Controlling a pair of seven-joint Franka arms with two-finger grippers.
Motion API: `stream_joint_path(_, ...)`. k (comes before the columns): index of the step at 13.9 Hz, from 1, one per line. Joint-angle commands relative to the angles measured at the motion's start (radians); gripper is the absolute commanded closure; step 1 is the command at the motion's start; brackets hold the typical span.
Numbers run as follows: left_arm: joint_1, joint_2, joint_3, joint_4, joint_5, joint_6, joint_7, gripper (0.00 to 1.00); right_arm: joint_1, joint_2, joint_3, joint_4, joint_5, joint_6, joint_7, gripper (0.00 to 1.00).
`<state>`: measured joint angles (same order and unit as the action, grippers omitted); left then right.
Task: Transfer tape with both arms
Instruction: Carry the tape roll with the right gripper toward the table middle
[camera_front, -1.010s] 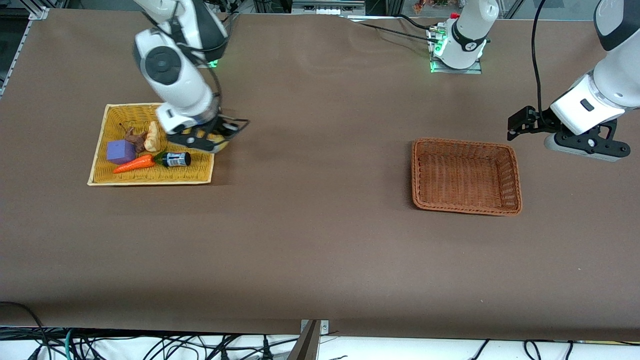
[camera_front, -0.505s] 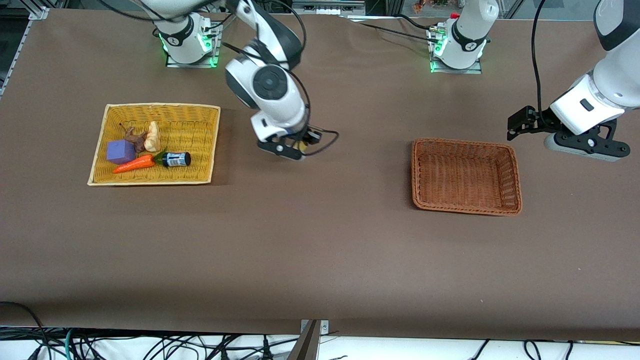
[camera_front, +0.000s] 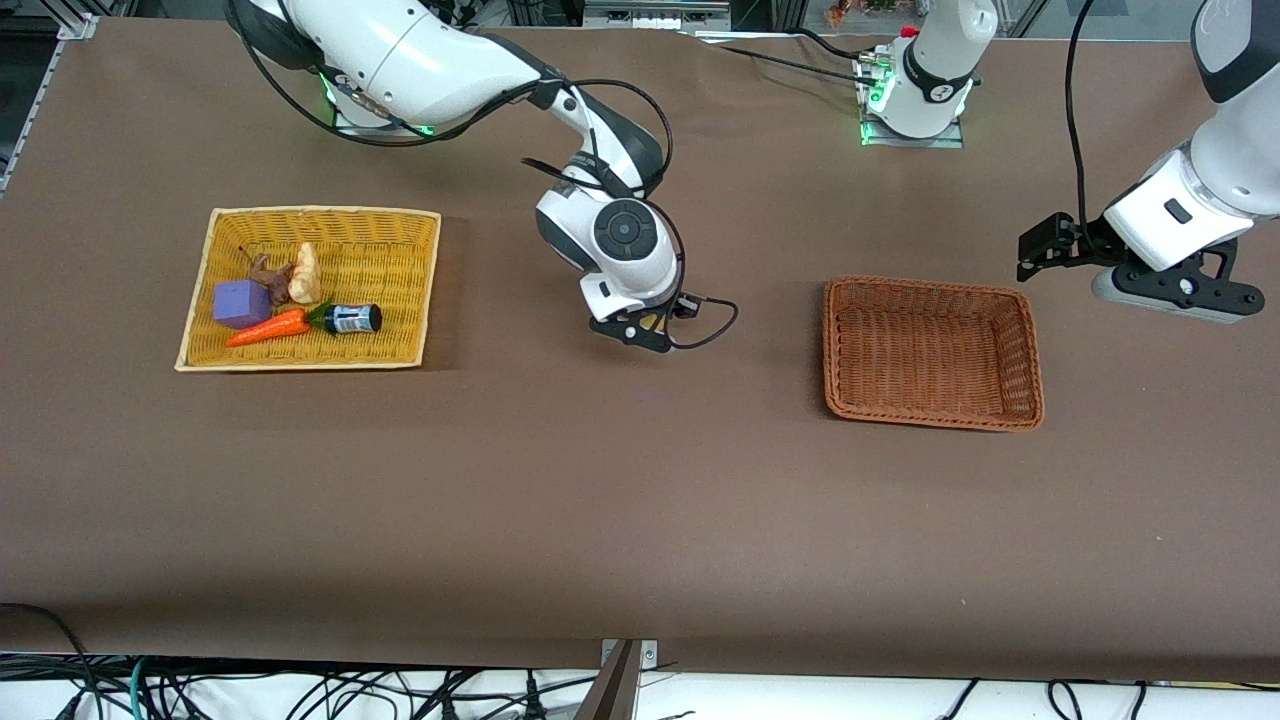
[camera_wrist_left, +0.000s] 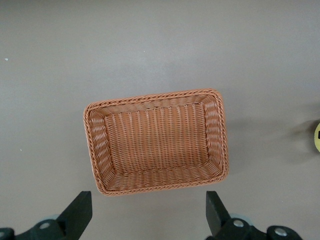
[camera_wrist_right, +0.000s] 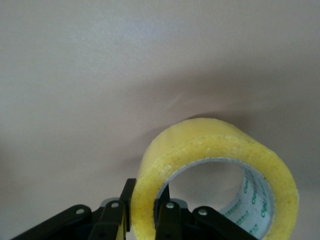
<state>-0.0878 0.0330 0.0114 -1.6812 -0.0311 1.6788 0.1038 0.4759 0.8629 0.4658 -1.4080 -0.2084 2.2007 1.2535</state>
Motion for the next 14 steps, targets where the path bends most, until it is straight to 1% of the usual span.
stream_joint_path(1, 0.0, 0.01, -0.004, 0.024, 0.017, -0.024, 0.008, 0.0, 0.018, 0.028, -0.009, 0.034, -0.016, -0.012, 0.021, 1.0)
stream_joint_path(2, 0.0, 0.01, -0.004, 0.024, 0.02, -0.024, 0.007, 0.0, 0.018, 0.039, -0.009, 0.034, -0.017, -0.012, 0.021, 0.9)
stream_joint_path(3, -0.004, 0.01, -0.004, 0.024, 0.02, -0.024, 0.005, 0.0, 0.018, 0.042, -0.009, 0.034, -0.016, -0.012, 0.021, 0.69)
stream_joint_path(4, -0.006, 0.011, -0.004, 0.026, 0.02, -0.024, 0.005, 0.0, 0.018, 0.042, -0.009, 0.032, -0.017, -0.012, 0.021, 0.29)
stream_joint_path(5, -0.006, 0.011, -0.005, 0.024, 0.019, -0.024, 0.005, 0.0, 0.018, 0.042, -0.009, 0.032, -0.025, -0.012, 0.02, 0.0)
stream_joint_path(7, -0.006, 0.011, -0.005, 0.024, 0.019, -0.024, 0.005, 0.0, 0.02, 0.028, -0.007, 0.037, -0.081, -0.024, 0.017, 0.0)
stream_joint_path(8, -0.006, 0.011, -0.005, 0.024, 0.017, -0.025, 0.005, 0.0, 0.02, 0.0, -0.006, 0.037, -0.109, -0.048, 0.017, 0.0)
stream_joint_path(10, -0.013, 0.024, -0.005, 0.024, 0.017, -0.031, -0.003, 0.0, 0.009, -0.079, -0.009, 0.041, -0.173, -0.155, -0.006, 0.0)
stream_joint_path(11, -0.015, 0.027, -0.005, 0.024, 0.016, -0.081, 0.002, 0.0, -0.012, -0.129, -0.009, 0.04, -0.195, -0.197, -0.049, 0.0)
stream_joint_path(12, -0.016, 0.028, -0.007, 0.024, 0.005, -0.121, 0.004, 0.0, -0.058, -0.174, -0.007, 0.034, -0.194, -0.238, -0.142, 0.0)
stream_joint_path(14, -0.039, 0.041, -0.024, 0.021, -0.001, -0.128, -0.006, 0.0, -0.144, -0.254, -0.007, 0.032, -0.183, -0.352, -0.352, 0.0)
